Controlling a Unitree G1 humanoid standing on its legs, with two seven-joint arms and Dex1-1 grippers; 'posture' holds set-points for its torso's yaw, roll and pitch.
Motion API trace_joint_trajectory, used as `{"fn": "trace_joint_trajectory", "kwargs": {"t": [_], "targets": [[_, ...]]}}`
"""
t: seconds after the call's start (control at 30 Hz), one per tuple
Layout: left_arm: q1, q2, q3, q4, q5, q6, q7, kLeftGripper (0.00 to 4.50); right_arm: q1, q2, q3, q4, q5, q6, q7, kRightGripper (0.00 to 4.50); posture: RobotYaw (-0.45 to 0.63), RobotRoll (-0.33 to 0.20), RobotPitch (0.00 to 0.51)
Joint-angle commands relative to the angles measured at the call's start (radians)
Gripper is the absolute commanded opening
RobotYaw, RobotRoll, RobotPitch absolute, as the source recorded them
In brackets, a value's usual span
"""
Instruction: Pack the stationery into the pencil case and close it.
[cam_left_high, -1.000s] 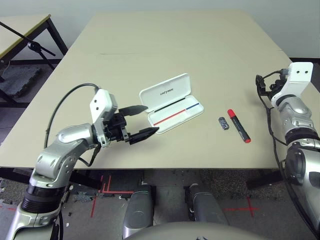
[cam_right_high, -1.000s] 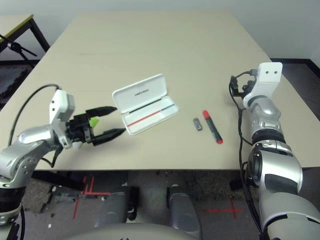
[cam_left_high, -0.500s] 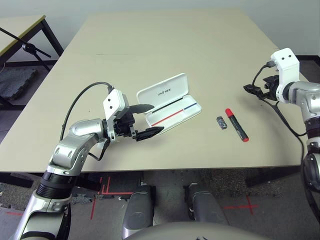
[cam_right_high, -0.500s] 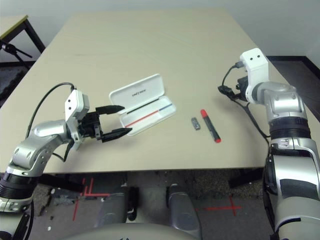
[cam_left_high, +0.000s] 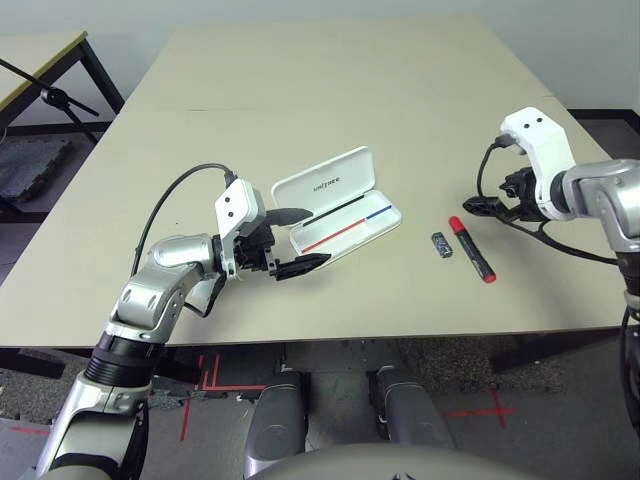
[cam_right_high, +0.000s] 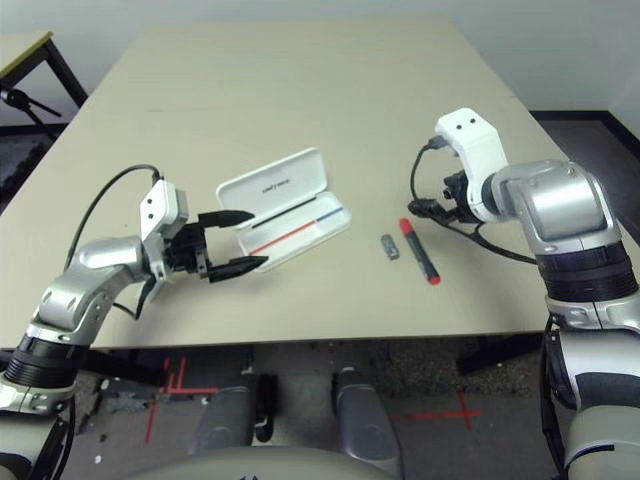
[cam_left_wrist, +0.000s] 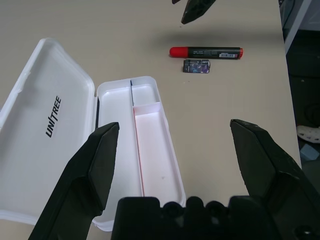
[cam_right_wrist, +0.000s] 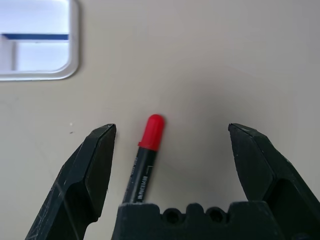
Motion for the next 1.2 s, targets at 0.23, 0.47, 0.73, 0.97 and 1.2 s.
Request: {"fn": "trace_joint_trajectory", "kwargs": {"t": [0.23,0.47,0.73,0.97,1.2], "targets": [[0.020,0.009,-0.024,0.004,0.055,0.027,0.020,4.47,0.141,-0.094,0.039,-0.094,0.056,-0.327,0.205,4.50,-0.01,0.000,0.095],[0.009,0.011,-0.102,-0.093,0.091,0.127,0.050,4.47,0.140,-0.084,0.037,-0.062,0.050,-0.426,0.246,4.50,0.01,0.000,0.095],[-0.056,0.002,-0.234,-0.121,0.144,0.303,0.076,4.47,0.122,-0.065,0.047,-0.031,0.041,-0.461,0.255,4.50,0.02,0.000,0.097],[-0.103,-0.012,-0.289,-0.032,0.204,0.340,0.090,4.47,0.154,-0.071,0.023,-0.079,0.079,-0.469,0.287,4.50,0.00,0.000,0.095],[-0.116,-0.013,-0.302,-0.001,0.224,0.387,0.084,4.47,0.170,-0.073,0.002,-0.101,0.094,-0.466,0.282,4.50,-0.01,0.000,0.095]]}}
